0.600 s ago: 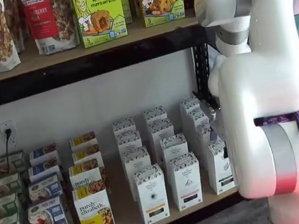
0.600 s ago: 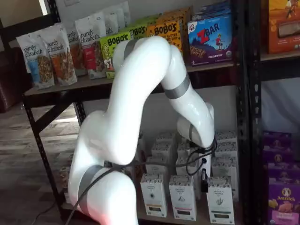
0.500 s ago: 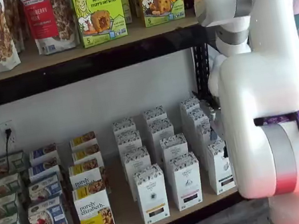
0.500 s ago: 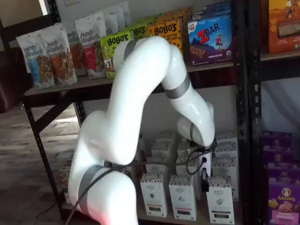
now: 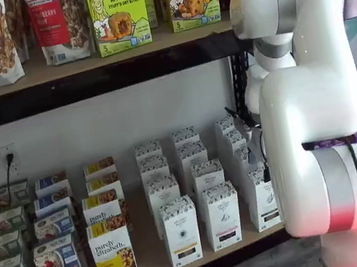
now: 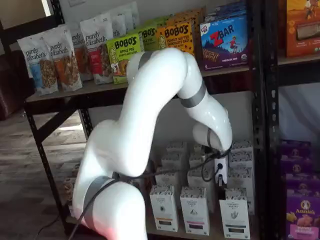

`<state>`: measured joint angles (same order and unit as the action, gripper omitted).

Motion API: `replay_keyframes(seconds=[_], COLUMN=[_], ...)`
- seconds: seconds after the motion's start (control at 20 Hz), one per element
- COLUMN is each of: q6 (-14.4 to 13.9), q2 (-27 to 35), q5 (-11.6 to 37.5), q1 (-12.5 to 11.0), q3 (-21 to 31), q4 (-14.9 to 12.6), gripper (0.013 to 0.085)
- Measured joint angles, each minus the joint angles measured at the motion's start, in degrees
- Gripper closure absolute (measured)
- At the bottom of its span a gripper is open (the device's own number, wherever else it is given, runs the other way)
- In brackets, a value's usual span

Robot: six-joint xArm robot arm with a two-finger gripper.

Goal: Pick up the white box with a green strip in the middle, on the bottom shelf, the sixth box from the left

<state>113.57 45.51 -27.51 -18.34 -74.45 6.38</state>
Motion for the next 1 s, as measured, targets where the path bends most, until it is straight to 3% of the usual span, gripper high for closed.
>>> replay_keyframes(seconds=[1.0], q6=[-7.7], q2=[15.3], q5=[-3.3], q1=[0.4], q3=[-18.7], q4=[-8.3], gripper=[0.013])
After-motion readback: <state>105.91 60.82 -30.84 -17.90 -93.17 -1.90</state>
